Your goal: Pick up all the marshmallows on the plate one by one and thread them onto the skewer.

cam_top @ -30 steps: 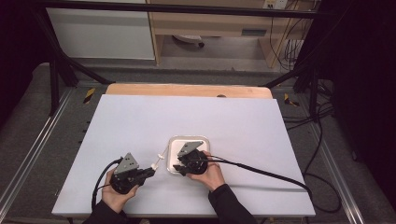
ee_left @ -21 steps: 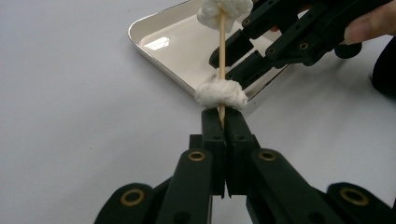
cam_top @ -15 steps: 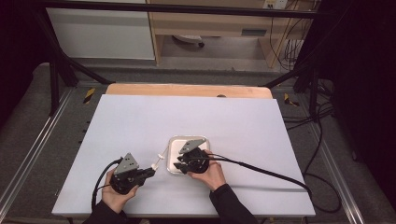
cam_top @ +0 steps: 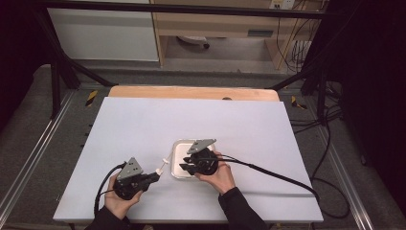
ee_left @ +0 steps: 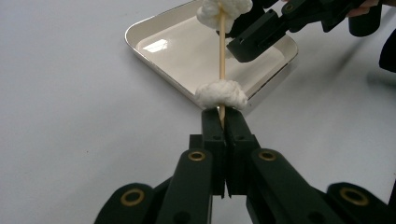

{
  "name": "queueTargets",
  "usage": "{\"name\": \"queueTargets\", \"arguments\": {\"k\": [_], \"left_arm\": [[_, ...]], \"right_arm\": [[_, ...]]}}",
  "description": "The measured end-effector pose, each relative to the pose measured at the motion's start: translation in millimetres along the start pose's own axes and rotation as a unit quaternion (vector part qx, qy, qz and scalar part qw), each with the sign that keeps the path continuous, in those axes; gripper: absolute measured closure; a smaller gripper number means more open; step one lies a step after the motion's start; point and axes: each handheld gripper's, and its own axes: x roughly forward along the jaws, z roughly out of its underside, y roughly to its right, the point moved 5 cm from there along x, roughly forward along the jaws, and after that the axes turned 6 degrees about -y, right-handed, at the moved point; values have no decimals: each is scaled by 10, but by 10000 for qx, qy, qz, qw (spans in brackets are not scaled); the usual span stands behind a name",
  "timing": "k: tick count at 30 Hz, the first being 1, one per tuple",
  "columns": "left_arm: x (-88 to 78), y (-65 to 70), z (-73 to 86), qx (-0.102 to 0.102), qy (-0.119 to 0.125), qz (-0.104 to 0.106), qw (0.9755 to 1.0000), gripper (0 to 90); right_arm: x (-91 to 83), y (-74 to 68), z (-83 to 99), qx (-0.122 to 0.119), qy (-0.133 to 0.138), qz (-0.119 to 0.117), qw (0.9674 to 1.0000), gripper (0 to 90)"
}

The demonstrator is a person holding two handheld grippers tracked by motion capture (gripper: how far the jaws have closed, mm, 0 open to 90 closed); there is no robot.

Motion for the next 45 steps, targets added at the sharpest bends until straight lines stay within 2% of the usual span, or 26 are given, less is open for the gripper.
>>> {"name": "queueTargets", "arguments": {"k": [11, 23, 26, 32, 36, 40, 45], "left_arm": [[6, 23, -1, 40, -11, 29, 10000, 885], [20, 58, -3, 89, -25, 71, 9999, 886], [24, 68, -6, 75, -10, 77, 9999, 886], [36, 81, -5, 120, -37, 97, 9999, 886], [36, 94, -9, 140, -16, 119, 9998, 886], [45, 108, -11, 154, -6, 147, 9998, 886], [46, 125, -15, 203, -6, 178, 9996, 886]], "right_arm": [[-177, 40, -18, 150, 183, -48, 9997, 710], [-428, 153, 22, 414, 609, -152, 9972, 711], [-559, 190, 0, 506, 820, -206, 9951, 711], [-688, 218, -52, 578, 1024, -242, 9928, 711], [-738, 217, -88, 653, 1158, -385, 9904, 711], [-793, 211, -144, 788, 1341, -628, 9858, 711], [-833, 209, -198, 847, 1451, -780, 9827, 711]]}}
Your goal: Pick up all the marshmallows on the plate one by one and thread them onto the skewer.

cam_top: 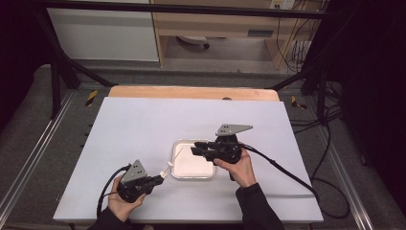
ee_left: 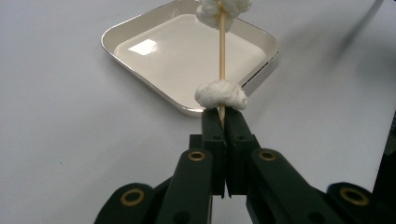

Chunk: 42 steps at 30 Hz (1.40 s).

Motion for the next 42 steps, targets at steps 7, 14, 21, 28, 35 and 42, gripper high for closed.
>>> {"name": "queueTargets", "arguments": {"k": [7, 14, 21, 28, 35, 42], "left_arm": [[-1, 28, -8, 53, 22, 36, 10000, 886], [-1, 40, -13, 79, 33, 61, 9999, 886], [-5, 44, -17, 92, 54, 61, 9999, 886], [-5, 46, -18, 92, 80, 60, 9999, 886], [7, 49, -9, 64, 80, 78, 9999, 886], [10, 54, -9, 7, 120, 96, 9999, 886]], "right_arm": [[20, -24, -108, 88, 125, -172, 9997, 709], [75, -34, -158, 161, 168, -334, 9992, 708], [123, -30, -165, 239, 168, -420, 9987, 708], [182, -35, -131, 277, 121, -508, 9983, 709], [239, -60, -90, 323, 106, -597, 9976, 724], [266, -92, -61, 311, 121, -637, 9974, 749]]}}
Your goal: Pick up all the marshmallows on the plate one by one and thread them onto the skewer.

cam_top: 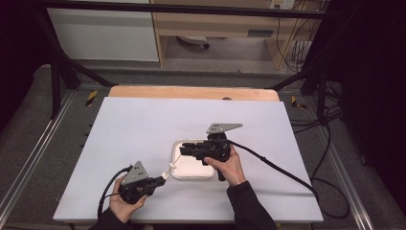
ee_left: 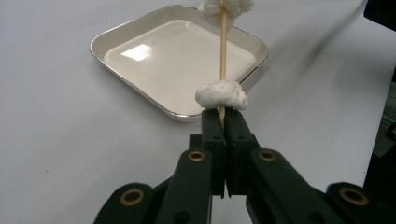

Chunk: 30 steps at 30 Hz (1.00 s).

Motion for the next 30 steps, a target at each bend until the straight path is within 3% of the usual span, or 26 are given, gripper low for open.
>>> {"name": "queueTargets", "arguments": {"k": [12, 14, 19, 30], "left_arm": [[26, 14, 13, -28, -39, 10, 10000, 886], [18, 24, -1, -51, 60, 73, 9999, 886], [24, 34, -16, -21, 29, 49, 10000, 886], [41, 31, -8, -48, 24, 21, 10000, 886]], "right_arm": [[63, -50, 62, -13, 79, -52, 10000, 764], [78, -57, 74, -8, 81, -77, 9999, 766], [194, -68, 182, 32, -135, -216, 9997, 763], [224, -64, 212, 12, -139, -167, 9998, 749]]}}
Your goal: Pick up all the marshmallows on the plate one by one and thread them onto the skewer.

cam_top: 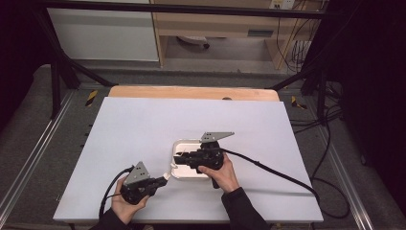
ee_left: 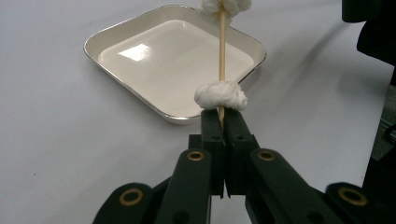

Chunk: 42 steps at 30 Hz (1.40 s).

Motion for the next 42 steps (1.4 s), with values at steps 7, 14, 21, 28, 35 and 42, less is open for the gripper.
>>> {"name": "queueTargets", "arguments": {"k": [7, 14, 21, 28, 35, 42], "left_arm": [[-32, -58, 3, -73, 55, -74, 9999, 886], [-38, -85, 9, -111, 39, -108, 9999, 885], [-47, -100, 14, -121, 4, -159, 9998, 884], [-51, -106, 15, -141, -13, -171, 9998, 884], [-51, -107, 8, -149, -43, -139, 9998, 884], [-57, -124, -10, -225, -63, -151, 9996, 884]], "right_arm": [[-73, 33, -5, -150, -102, 422, 9989, 478], [-196, 146, 41, -191, -82, 976, 9950, 223], [-330, 280, 183, -344, -226, 1453, 9885, 113], [-514, 422, 349, -296, -493, 1838, 9813, 45], [-689, 539, 518, -220, -585, 2017, 9775, 20], [-899, 664, 738, -193, -684, 2236, 9721, 9]]}}
